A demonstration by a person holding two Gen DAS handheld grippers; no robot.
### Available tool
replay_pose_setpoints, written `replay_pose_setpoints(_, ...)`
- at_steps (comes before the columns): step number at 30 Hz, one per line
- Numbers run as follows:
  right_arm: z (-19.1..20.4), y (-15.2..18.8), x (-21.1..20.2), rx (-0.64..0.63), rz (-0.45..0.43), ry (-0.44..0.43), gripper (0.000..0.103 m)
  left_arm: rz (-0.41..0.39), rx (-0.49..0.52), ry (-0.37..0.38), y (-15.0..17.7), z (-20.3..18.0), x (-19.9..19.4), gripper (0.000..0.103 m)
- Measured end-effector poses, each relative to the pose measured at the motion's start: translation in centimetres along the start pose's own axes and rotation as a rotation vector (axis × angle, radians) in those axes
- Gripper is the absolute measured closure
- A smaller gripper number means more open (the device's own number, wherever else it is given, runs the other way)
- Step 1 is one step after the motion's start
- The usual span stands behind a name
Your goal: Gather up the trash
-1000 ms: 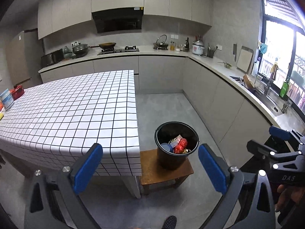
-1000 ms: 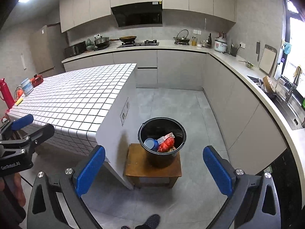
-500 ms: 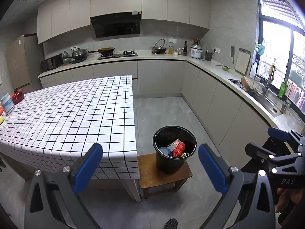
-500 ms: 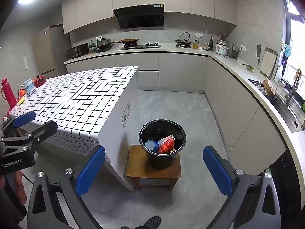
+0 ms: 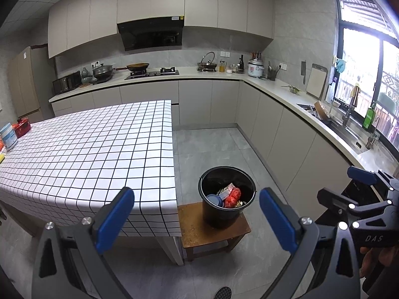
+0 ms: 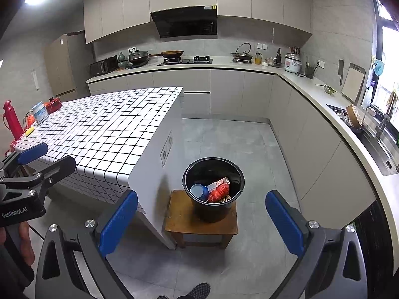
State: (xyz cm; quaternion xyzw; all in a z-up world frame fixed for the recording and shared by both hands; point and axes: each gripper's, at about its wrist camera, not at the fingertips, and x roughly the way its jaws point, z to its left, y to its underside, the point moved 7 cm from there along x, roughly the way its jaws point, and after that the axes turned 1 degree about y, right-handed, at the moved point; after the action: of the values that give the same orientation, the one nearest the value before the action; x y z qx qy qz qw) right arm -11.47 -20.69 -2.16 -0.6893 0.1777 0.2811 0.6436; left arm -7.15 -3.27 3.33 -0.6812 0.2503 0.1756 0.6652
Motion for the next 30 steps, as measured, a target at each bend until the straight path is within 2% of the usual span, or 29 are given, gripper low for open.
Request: replay_pose_setpoints(30, 0.95, -0.86, -0.26, -0.012, -0.014, -0.008, 0.000, -0.004, -0.003, 0.018, -0.38, 0.31, -0.68, 0.002)
